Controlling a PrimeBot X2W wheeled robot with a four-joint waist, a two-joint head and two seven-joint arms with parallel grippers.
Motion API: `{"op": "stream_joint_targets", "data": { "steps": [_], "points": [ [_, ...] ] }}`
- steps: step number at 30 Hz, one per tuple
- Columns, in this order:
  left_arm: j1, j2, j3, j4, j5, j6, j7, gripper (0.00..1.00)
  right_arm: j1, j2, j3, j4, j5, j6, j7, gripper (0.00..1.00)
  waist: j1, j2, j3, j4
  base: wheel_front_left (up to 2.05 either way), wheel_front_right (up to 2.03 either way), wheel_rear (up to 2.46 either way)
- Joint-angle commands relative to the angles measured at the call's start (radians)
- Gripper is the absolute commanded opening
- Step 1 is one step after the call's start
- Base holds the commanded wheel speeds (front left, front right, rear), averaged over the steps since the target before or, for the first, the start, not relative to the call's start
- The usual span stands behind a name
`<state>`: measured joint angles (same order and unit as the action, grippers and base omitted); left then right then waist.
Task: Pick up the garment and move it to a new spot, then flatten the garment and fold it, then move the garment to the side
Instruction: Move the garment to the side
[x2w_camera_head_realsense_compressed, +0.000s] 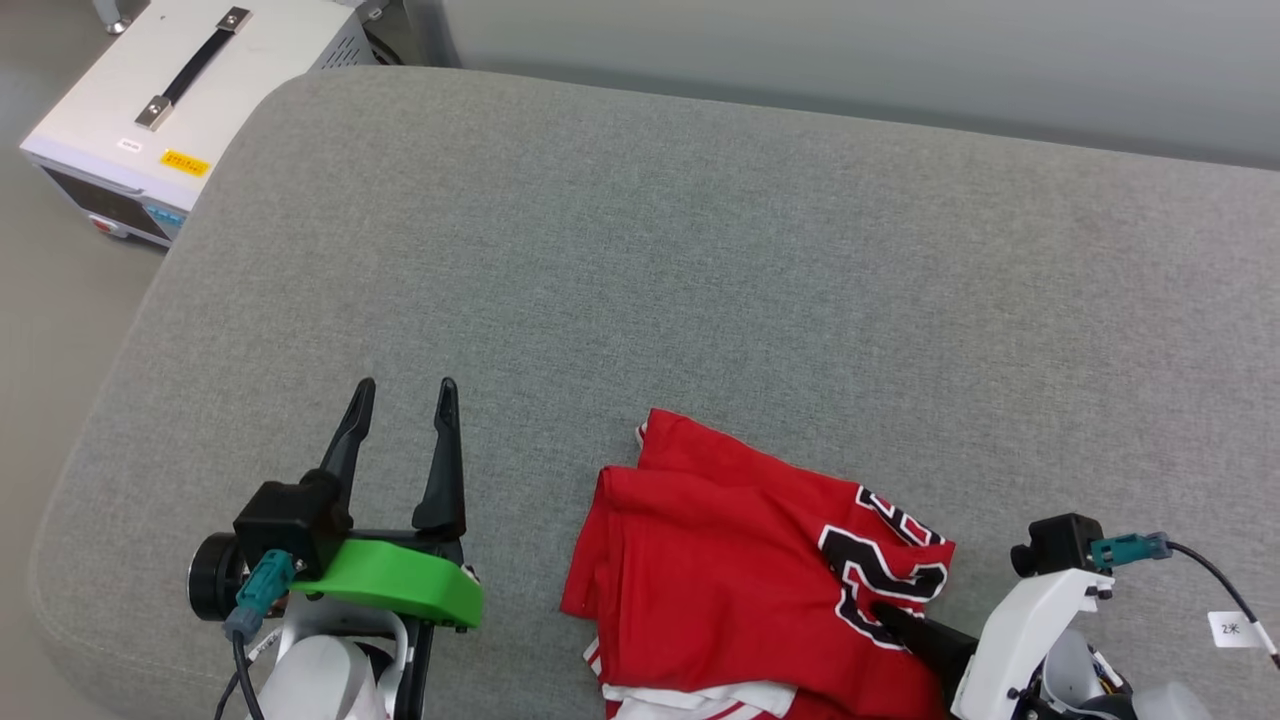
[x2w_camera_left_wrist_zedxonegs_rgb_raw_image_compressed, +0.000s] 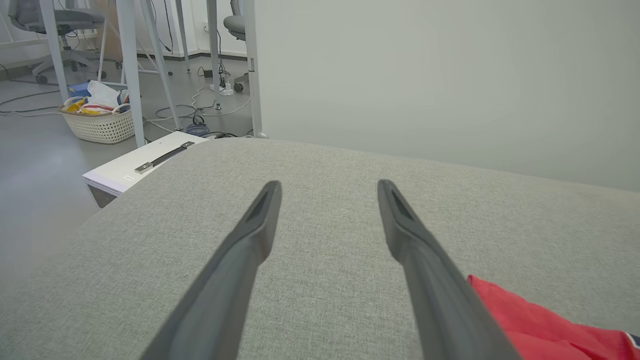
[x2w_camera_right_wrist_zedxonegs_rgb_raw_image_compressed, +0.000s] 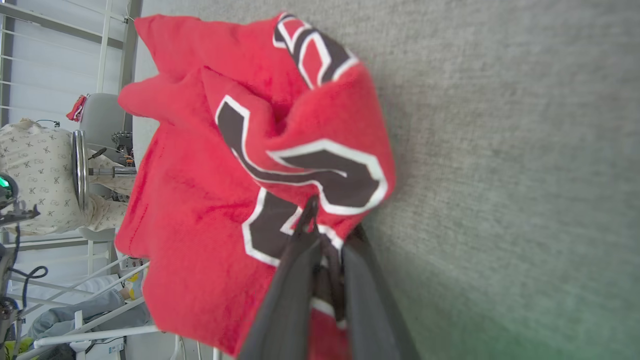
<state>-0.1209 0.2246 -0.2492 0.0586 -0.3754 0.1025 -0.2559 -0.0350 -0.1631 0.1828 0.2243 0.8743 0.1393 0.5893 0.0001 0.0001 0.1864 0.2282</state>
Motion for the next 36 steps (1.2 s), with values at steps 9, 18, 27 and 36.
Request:
{"op": "stream_joint_targets", "data": {
  "steps": [9, 18, 27, 36],
  "points": [
    [0.037, 0.010, 0.028, 0.009, 0.042, -0.017, -0.006, 1.00, 0.007, -0.048, 0.016, -0.056, -0.111, -0.009, 0.000, 0.00, -0.0001, -0.0001, -0.081, -0.098, 0.00, 0.00, 0.00],
    [0.054, 0.027, 0.029, -0.010, 0.052, -0.016, -0.005, 1.00, 0.022, -0.124, -0.080, -0.132, -0.203, -0.009, 0.058, 0.00, -0.0001, -0.0001, -0.090, -0.303, 0.00, 0.00, 0.00],
    [0.014, 0.057, 0.017, -0.069, 0.073, -0.018, 0.020, 1.00, -0.102, -0.166, -0.113, -0.136, -0.245, -0.009, 0.066, 0.00, -0.0001, -0.0001, -0.005, -0.531, 0.00, 0.00, 0.00],
    [-0.071, 0.095, -0.003, -0.156, 0.103, -0.039, 0.054, 1.00, -0.300, -0.263, -0.135, 0.003, -0.275, -0.009, -0.008, 0.00, -0.0001, -0.0001, 0.124, -0.610, 0.00, 0.00, 0.00]
  ]
}}
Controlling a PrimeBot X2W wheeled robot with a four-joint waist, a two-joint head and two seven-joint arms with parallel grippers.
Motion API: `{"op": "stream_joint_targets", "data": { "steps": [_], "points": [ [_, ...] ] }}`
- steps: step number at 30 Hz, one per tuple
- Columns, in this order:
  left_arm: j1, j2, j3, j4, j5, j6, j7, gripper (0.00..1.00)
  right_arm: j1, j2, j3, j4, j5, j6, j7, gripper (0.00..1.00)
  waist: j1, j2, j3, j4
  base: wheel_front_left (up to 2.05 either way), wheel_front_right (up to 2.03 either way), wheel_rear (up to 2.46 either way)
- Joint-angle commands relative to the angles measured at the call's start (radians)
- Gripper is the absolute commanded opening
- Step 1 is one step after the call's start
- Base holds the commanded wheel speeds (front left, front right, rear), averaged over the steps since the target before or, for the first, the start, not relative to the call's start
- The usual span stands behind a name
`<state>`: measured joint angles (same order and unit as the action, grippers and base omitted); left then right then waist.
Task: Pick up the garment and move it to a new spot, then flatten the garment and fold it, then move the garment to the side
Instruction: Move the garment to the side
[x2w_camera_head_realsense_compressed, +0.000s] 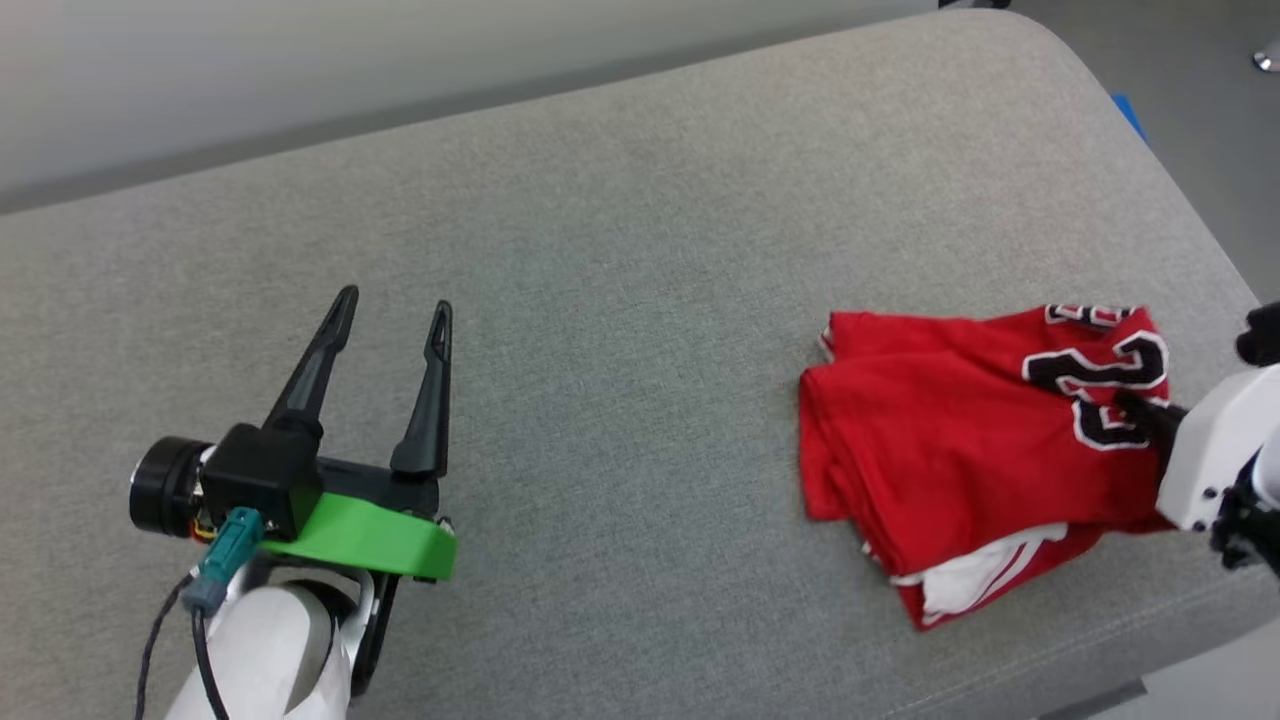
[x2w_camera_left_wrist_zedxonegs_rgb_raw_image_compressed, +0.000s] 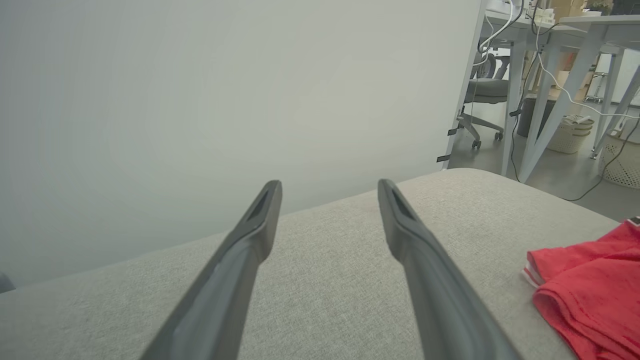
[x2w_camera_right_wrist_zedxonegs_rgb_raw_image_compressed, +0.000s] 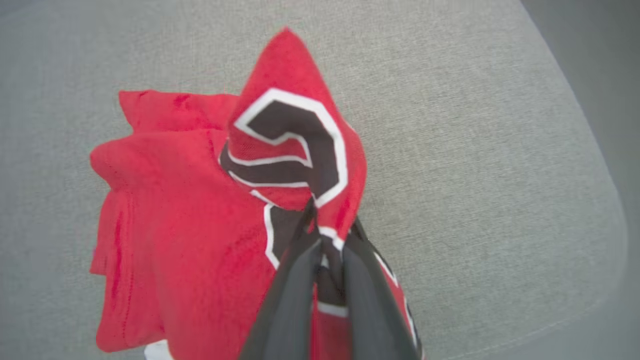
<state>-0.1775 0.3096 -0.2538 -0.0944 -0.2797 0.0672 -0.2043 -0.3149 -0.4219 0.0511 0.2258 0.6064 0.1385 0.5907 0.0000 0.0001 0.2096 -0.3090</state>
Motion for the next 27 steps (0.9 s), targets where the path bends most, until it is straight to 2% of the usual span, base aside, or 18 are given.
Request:
{"op": "stream_joint_targets", "data": {
  "steps": [1, 7, 16, 21, 22, 23, 24, 25, 27],
  "points": [
    [-0.027, 0.018, 0.000, -0.015, 0.012, -0.007, 0.010, 1.00, -0.047, -0.018, -0.012, 0.021, -0.009, -0.008, -0.024, 0.00, 0.0000, -0.0001, 0.121, -0.076, 0.00, 0.00, 0.00],
    [-0.111, 0.055, -0.006, -0.086, 0.036, -0.027, 0.055, 1.00, -0.199, -0.087, -0.067, 0.143, -0.019, -0.008, -0.100, 0.00, 0.0000, -0.0001, 0.242, -0.075, 0.00, 0.00, 0.00],
    [-0.250, 0.093, -0.016, -0.162, 0.066, -0.059, 0.100, 1.00, -0.363, -0.190, -0.165, 0.316, -0.028, -0.008, -0.203, 0.00, 0.0000, -0.0001, 0.395, -0.029, 0.00, 0.00, 0.00],
    [-0.274, 0.112, -0.006, -0.184, 0.074, -0.058, 0.111, 1.00, -0.399, -0.205, -0.175, 0.379, -0.025, -0.008, -0.256, 0.00, 0.0000, -0.0001, 0.443, -0.017, 0.00, 0.00, 0.00],
    [-0.275, 0.114, -0.005, -0.186, 0.075, -0.057, 0.113, 1.00, -0.406, -0.203, -0.171, 0.388, -0.026, -0.008, -0.278, 0.15, 0.0000, -0.0001, 0.451, -0.017, 0.00, 0.00, 0.00],
    [-0.275, 0.115, -0.005, -0.187, 0.075, -0.056, 0.114, 1.00, -0.411, -0.201, -0.163, 0.395, -0.031, -0.008, -0.299, 0.41, 0.0000, -0.0001, 0.457, -0.016, 0.00, 0.00, 0.00],
    [-0.276, 0.116, -0.005, -0.188, 0.075, -0.055, 0.114, 1.00, -0.417, -0.198, -0.155, 0.406, -0.037, -0.008, -0.329, 0.73, 0.0000, -0.0001, 0.462, -0.014, 0.00, 0.00, 0.00],
    [-0.277, 0.117, -0.005, -0.188, 0.075, -0.055, 0.112, 1.00, -0.423, -0.195, -0.153, 0.419, -0.041, -0.008, -0.352, 1.00, 0.0000, -0.0001, 0.465, -0.014, 0.00, 0.00, 0.00],
    [-0.277, 0.116, -0.009, -0.185, 0.074, -0.056, 0.111, 1.00, -0.437, -0.192, -0.139, 0.444, -0.060, -0.008, -0.409, 1.00, 0.0000, -0.0001, 0.468, -0.010, 0.00, 0.00, 0.00]
  ]
}}
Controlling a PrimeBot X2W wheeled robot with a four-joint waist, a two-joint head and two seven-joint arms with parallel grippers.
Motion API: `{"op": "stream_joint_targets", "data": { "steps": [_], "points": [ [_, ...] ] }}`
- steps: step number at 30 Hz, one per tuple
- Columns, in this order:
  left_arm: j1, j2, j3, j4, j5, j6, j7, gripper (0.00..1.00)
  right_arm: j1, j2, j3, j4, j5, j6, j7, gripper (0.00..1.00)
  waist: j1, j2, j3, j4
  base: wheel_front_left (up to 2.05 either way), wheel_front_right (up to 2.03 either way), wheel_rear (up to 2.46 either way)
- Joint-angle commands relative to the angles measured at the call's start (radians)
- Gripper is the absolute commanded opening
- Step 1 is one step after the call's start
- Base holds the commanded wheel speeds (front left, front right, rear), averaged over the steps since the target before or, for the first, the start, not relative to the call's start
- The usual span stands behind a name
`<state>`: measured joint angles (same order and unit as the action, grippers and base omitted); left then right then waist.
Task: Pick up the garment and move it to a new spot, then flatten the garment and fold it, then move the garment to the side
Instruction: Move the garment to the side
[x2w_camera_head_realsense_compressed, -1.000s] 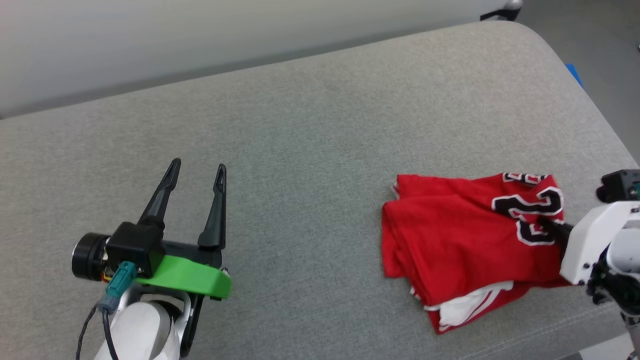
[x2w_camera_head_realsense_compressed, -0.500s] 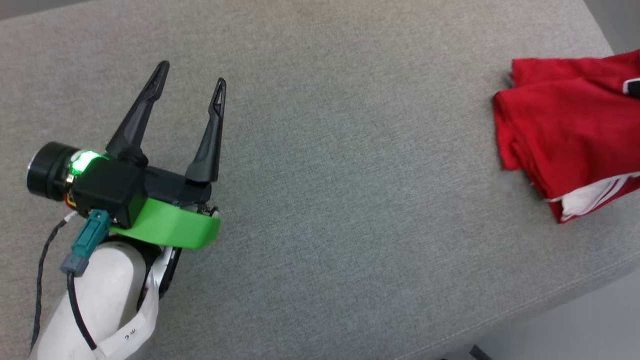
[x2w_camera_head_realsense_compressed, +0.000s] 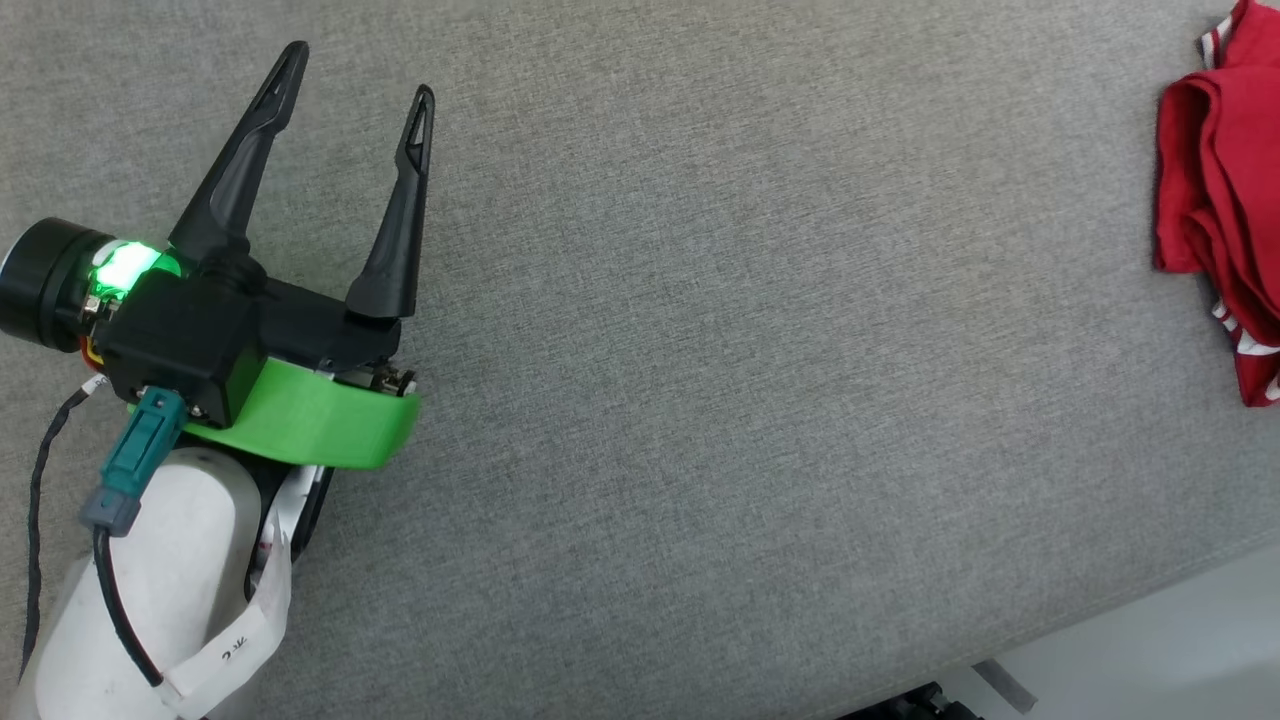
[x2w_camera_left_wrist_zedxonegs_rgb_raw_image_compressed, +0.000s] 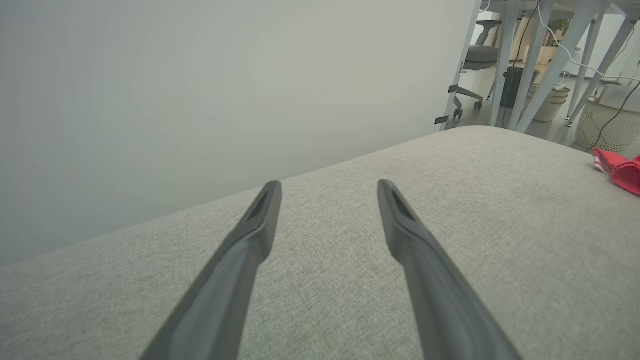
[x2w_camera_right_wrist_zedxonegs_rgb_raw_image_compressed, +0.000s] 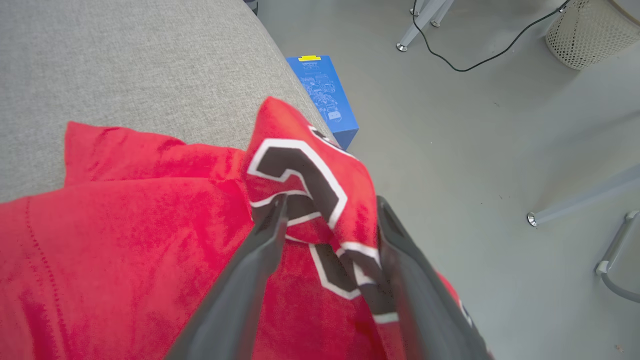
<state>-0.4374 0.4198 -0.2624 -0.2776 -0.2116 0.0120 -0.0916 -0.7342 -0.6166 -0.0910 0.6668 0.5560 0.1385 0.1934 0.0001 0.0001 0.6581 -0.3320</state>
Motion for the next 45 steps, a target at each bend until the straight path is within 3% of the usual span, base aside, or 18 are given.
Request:
{"op": "stream_joint_targets", "data": {
  "steps": [1, 10, 17, 25, 33, 45],
  "points": [
    [-0.018, 0.005, -0.002, 0.000, 0.005, -0.001, -0.003, 1.00, -0.025, 0.003, 0.007, 0.021, -0.019, -0.008, -0.041, 1.00, -0.0001, -0.0001, 0.020, 0.015, 0.00, 0.00, 0.00],
    [0.004, -0.017, -0.008, 0.047, -0.011, 0.014, -0.045, 1.00, -0.070, -0.031, 0.019, 0.130, -0.129, -0.008, -0.292, 1.00, -0.0001, -0.0001, -0.058, 0.050, 0.00, 0.00, 0.00],
    [0.082, -0.070, -0.009, 0.131, -0.049, 0.050, -0.102, 1.00, -0.015, -0.009, 0.073, 0.083, -0.171, -0.008, -0.414, 1.00, -0.0001, -0.0001, -0.204, 0.106, 0.00, 0.00, 0.00],
    [0.179, -0.131, 0.007, 0.219, -0.094, 0.085, -0.151, 1.00, 0.175, 0.086, 0.098, -0.079, -0.185, -0.008, -0.438, 1.00, -0.0001, -0.0001, -0.339, 0.189, 0.00, 0.00, 0.00],
    [0.263, -0.184, 0.016, 0.306, -0.120, 0.090, -0.168, 1.00, 0.395, 0.210, 0.059, -0.283, -0.222, -0.008, -0.400, 1.00, -0.0001, -0.0001, -0.444, 0.276, 0.00, 0.00, 0.00],
    [0.314, -0.212, 0.069, 0.391, -0.106, 0.059, -0.170, 1.00, 0.628, 0.424, 0.037, -0.541, -0.292, -0.008, -0.350, 1.00, -0.0001, -0.0001, -0.536, 0.398, 0.00, 0.00, 0.00]
  ]
}}
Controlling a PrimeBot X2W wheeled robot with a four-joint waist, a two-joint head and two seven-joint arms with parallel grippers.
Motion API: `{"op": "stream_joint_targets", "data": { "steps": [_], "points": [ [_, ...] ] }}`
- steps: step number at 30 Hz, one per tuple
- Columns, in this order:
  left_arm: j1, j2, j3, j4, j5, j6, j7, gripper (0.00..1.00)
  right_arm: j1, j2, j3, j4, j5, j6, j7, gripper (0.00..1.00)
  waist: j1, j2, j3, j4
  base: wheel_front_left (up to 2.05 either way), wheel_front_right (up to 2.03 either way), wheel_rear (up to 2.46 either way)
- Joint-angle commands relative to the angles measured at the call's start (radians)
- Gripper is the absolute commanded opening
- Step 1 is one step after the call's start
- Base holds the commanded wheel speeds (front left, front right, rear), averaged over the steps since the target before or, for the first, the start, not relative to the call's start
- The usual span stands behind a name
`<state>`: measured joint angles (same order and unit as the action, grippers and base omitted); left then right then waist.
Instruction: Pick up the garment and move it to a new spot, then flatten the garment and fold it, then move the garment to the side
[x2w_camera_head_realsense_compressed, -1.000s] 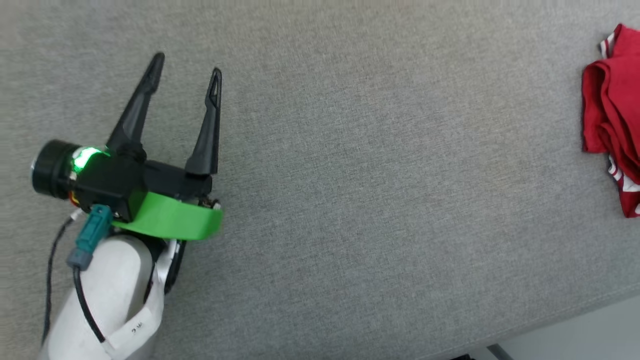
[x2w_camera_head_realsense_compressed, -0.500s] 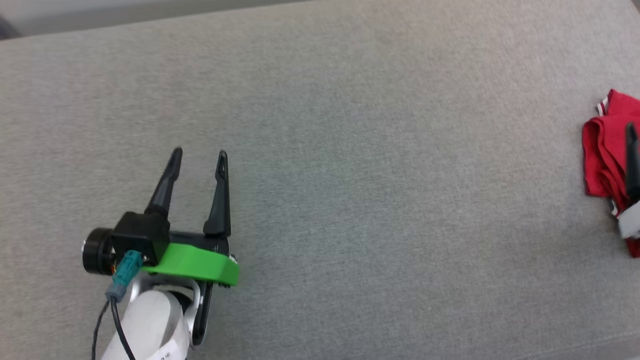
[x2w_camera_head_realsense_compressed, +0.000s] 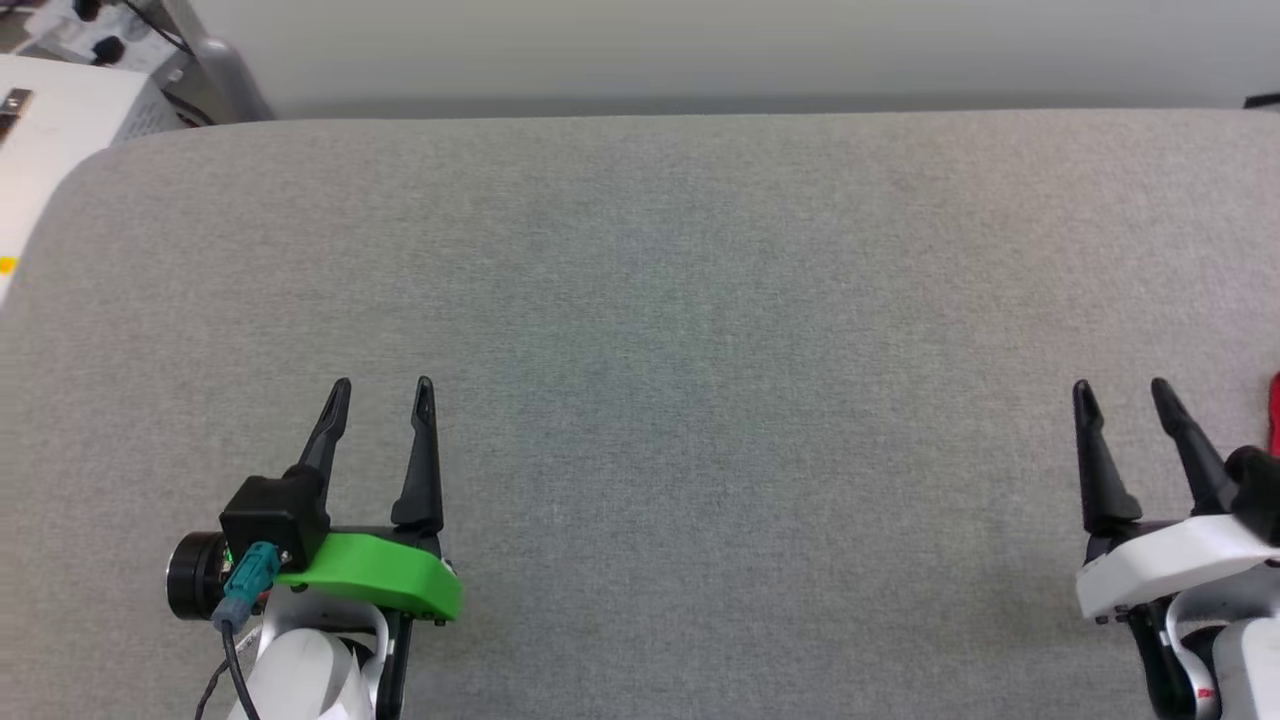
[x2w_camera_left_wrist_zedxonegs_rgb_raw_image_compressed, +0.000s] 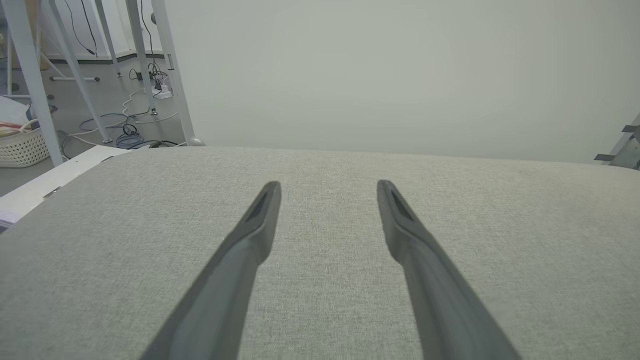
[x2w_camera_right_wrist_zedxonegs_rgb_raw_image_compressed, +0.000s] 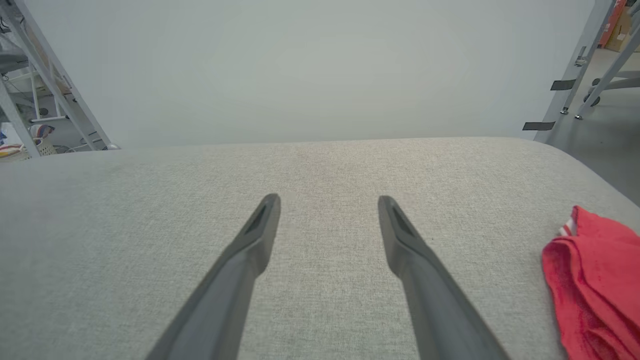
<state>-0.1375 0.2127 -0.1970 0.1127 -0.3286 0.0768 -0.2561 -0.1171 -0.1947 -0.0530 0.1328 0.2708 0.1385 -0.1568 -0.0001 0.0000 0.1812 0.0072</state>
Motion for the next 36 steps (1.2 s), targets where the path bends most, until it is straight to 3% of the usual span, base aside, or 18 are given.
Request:
{"op": "stream_joint_targets", "data": {
  "steps": [1, 5, 12, 24, 36],
  "points": [
    [0.019, -0.005, 0.010, 0.007, 0.015, -0.009, -0.005, 1.00, 0.029, 0.018, -0.002, -0.027, -0.016, -0.008, 0.005, 1.00, 0.0001, 0.0000, -0.068, 0.065, 0.00, 0.00, 0.00],
    [0.056, -0.015, 0.025, 0.031, 0.036, -0.030, -0.006, 1.00, 0.115, 0.068, -0.004, -0.131, -0.061, -0.008, 0.036, 1.00, 0.0001, 0.0000, -0.108, 0.066, 0.00, 0.00, 0.00],
    [0.109, -0.020, 0.025, 0.042, 0.057, -0.043, -0.006, 1.00, 0.204, 0.093, -0.002, -0.224, -0.086, -0.008, 0.082, 1.00, 0.0001, 0.0000, -0.156, 0.048, 0.00, 0.00, 0.00],
    [0.150, -0.019, 0.020, 0.068, 0.067, -0.060, -0.006, 1.00, 0.308, 0.119, -0.026, -0.290, -0.105, -0.008, 0.123, 1.00, 0.0001, 0.0000, -0.212, 0.035, 0.00, 0.00, 0.00],
    [0.144, -0.014, 0.014, 0.090, 0.059, -0.069, -0.006, 1.00, 0.316, 0.125, -0.012, -0.321, -0.126, -0.008, 0.130, 1.00, 0.0001, 0.0000, -0.210, 0.031, 0.00, 0.00, 0.00]
  ]
}}
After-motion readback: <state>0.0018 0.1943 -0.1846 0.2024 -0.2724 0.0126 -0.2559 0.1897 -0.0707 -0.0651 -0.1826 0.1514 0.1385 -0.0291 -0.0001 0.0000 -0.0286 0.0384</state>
